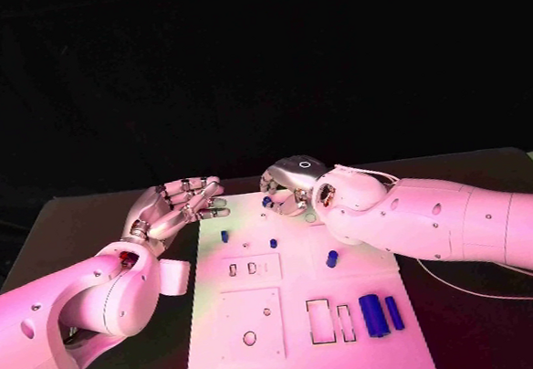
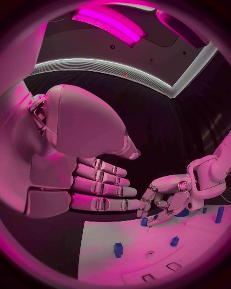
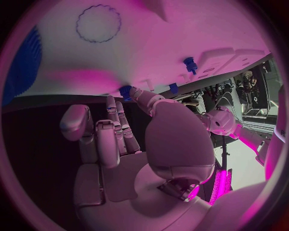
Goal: Assemble the parts on the task board
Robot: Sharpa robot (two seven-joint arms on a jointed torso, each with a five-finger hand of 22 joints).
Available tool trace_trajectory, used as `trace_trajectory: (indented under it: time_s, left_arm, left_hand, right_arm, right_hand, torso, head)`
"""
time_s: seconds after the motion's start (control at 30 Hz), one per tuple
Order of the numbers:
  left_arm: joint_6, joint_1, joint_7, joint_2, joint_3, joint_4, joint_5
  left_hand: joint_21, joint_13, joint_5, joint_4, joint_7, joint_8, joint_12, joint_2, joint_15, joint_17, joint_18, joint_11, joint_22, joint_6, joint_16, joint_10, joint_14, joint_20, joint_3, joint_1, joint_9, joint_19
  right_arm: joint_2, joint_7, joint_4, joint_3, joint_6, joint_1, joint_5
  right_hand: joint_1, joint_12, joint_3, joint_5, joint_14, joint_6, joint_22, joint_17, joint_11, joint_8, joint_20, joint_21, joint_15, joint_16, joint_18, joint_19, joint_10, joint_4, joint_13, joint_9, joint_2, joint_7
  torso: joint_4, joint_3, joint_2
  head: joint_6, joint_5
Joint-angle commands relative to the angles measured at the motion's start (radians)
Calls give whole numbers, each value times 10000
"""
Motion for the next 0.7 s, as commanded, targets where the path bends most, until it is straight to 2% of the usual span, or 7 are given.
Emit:
trace_trajectory:
  time_s: [0.03, 0.27, 0.4, 0.57, 0.63, 0.67, 0.7]
  left_arm:
    - [164, 19, 49, 4, 9, 3, 22]
    - [164, 20, 47, -88, 8, 2, 29]
    - [175, 20, 45, -123, 8, 1, 39]
    - [193, 21, 42, -153, 6, 3, 57]
    - [198, 20, 42, -151, 6, -2, 69]
    - [203, 20, 43, -148, 6, -7, 73]
    - [208, 19, 43, -142, 6, -15, 78]
  left_hand:
    - [16, 13, -8, 16, 387, -58, -49, -24, 14, 12, 134, 34, -15, -67, -71, -36, -69, 15, 46, -38, -14, 68]
    - [16, 13, -8, 16, 387, -58, -49, -24, 14, 12, 134, 34, -15, -67, -71, -36, -69, 15, 46, -38, -14, 68]
    - [16, 13, -8, 16, 387, -58, -49, -24, 14, 12, 134, 34, -15, -67, -71, -37, -69, 15, 46, -38, -14, 68]
    - [13, 14, -9, 13, 388, -63, -56, -30, 17, 18, 134, 37, -18, -75, -79, -42, -78, 17, 44, -41, -15, 68]
    - [13, 14, -9, 13, 388, -63, -56, -30, 17, 18, 134, 37, -18, -75, -79, -42, -78, 17, 44, -41, -15, 68]
    - [13, 14, -9, 13, 388, -63, -56, -30, 17, 18, 134, 37, -18, -75, -79, -42, -78, 17, 44, -41, -15, 68]
    - [13, 14, -9, 13, 388, -63, -56, -30, 17, 18, 134, 37, -18, -75, -79, -42, -78, 17, 44, -41, -15, 68]
  right_arm:
    - [-207, -105, 268, -1, -426, 2, -165]
    - [-1482, -161, 1721, 54, -830, 111, -88]
    - [-2317, -94, 2454, 132, -849, 259, 298]
    - [-3421, -141, 3136, 188, -121, 468, 1543]
    - [-3754, -196, 3274, 196, 311, 509, 1970]
    - [-3878, -211, 3311, 199, 490, 520, 2111]
    - [-4013, -212, 3343, 201, 699, 529, 2249]
  right_hand:
    - [15, 60, -82, 108, 426, -94, 5, -30, -31, -68, 14, -58, 75, -58, 10, -38, -81, -3, -15, -10, -148, -19]
    - [-49, 190, -324, 286, 432, -11, 94, -11, -75, -89, 5, -23, 46, -38, 0, 15, 58, 47, 0, 35, -258, -57]
    - [15, 545, -398, 377, 372, 329, 1149, -296, -199, 9, -82, 704, -59, -149, -204, 642, 715, 96, 138, 131, -233, -108]
    - [127, 1592, -537, 512, 507, 550, 1752, 170, -622, 67, -356, 1118, -397, 67, -311, 969, 2424, 68, 808, 225, -342, -381]
    - [96, 2344, -824, 604, 543, 413, 2139, 289, -776, 100, -509, 1377, -540, 127, -391, 1177, 2870, 96, 1493, 293, -448, -489]
    - [65, 4116, -1112, 786, 624, 266, 2520, 642, -835, 129, -570, 1635, -592, 277, -472, 1384, 3406, 101, 3129, 349, -536, -549]
    - [144, 7399, -1543, 985, 682, -32, 2748, 975, -781, 375, -627, 1776, -556, 432, -497, 1472, 2745, 208, 6602, 578, -446, -555]
  torso:
    - [-3, 14, 1]
    - [-80, 29, -10]
    - [-128, 28, -33]
    - [-205, 37, -50]
    - [-249, 44, -54]
    - [-271, 49, -55]
    - [-282, 53, -52]
  head:
    - [10, 10]
    - [72, 41]
    - [110, -10]
    - [144, -115]
    - [153, -143]
    - [152, -148]
    - [160, -149]
